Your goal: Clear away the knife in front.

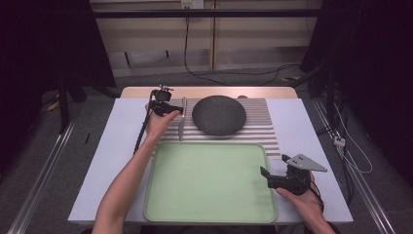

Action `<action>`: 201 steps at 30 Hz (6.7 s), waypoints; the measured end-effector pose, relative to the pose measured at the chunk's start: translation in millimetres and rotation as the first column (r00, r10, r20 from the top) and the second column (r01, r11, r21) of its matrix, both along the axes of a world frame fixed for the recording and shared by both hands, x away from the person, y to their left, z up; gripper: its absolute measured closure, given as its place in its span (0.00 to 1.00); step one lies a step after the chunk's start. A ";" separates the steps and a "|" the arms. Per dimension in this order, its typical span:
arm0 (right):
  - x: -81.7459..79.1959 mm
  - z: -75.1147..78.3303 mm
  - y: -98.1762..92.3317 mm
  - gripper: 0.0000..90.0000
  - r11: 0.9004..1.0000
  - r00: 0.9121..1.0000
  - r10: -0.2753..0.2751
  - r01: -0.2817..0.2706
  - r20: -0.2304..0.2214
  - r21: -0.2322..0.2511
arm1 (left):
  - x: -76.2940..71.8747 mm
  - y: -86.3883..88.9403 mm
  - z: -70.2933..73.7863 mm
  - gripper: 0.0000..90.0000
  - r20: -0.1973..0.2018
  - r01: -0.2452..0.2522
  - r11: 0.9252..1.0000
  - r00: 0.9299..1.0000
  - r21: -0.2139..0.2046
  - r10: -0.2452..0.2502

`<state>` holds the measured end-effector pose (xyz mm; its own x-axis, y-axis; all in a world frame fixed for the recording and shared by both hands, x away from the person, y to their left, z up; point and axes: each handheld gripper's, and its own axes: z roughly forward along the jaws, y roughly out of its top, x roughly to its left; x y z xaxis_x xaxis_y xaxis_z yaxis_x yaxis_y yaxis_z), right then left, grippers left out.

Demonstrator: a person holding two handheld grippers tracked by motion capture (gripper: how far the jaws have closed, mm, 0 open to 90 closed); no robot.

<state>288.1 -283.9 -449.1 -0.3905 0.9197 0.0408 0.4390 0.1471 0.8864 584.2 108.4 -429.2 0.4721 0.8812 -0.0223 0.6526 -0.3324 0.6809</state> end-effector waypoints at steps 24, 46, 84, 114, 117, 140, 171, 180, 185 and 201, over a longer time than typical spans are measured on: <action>0.9 -1.7 -0.7 0.09 1.000 1.000 0.022 -0.022 -0.021 0.010 | 33.1 -30.1 -21.6 0.64 -0.085 -0.017 1.000 0.996 0.009 0.018; 1.6 -2.3 -0.4 0.09 1.000 0.999 0.019 -0.019 -0.027 0.010 | 32.7 -24.3 -13.6 0.88 -0.180 0.054 0.998 0.983 0.039 -0.046; 1.3 -2.3 0.9 0.09 1.000 0.999 0.020 -0.020 -0.029 0.005 | 30.2 -22.6 -1.3 0.89 -0.178 0.078 0.995 0.982 0.064 -0.066; 1.1 -1.7 0.8 0.09 1.000 1.000 0.017 -0.017 -0.025 0.001 | -0.3 -22.7 35.6 0.89 -0.127 0.170 0.985 0.978 0.039 -0.164; 1.1 -1.5 0.8 0.09 1.000 1.000 0.017 -0.017 -0.023 0.001 | -5.8 -19.1 39.4 0.89 -0.125 0.175 0.984 0.977 0.024 -0.171; 1.4 -1.5 1.1 0.09 1.000 1.000 0.008 -0.008 -0.023 -0.005 | -44.7 -11.1 56.8 0.89 -0.069 0.200 0.979 0.978 0.036 -0.197; 2.7 -2.2 1.7 0.09 1.000 1.000 0.008 -0.008 -0.029 -0.006 | -106.9 -14.5 68.0 0.89 -0.026 0.295 0.954 0.955 0.053 -0.294; 2.6 -2.1 2.2 0.09 1.000 1.000 0.012 -0.012 -0.029 -0.007 | -129.2 -24.8 64.5 0.89 -0.063 0.313 0.946 0.949 0.084 -0.308; 2.4 -1.9 2.0 0.09 1.000 1.000 0.011 -0.011 -0.026 -0.004 | -140.8 -25.7 61.2 0.89 -0.068 0.331 0.940 0.943 0.076 -0.327; 2.7 -1.7 3.4 0.09 1.000 1.000 0.011 -0.011 -0.024 -0.013 | -163.5 -24.7 42.3 0.89 -0.114 0.363 0.929 0.929 0.078 -0.353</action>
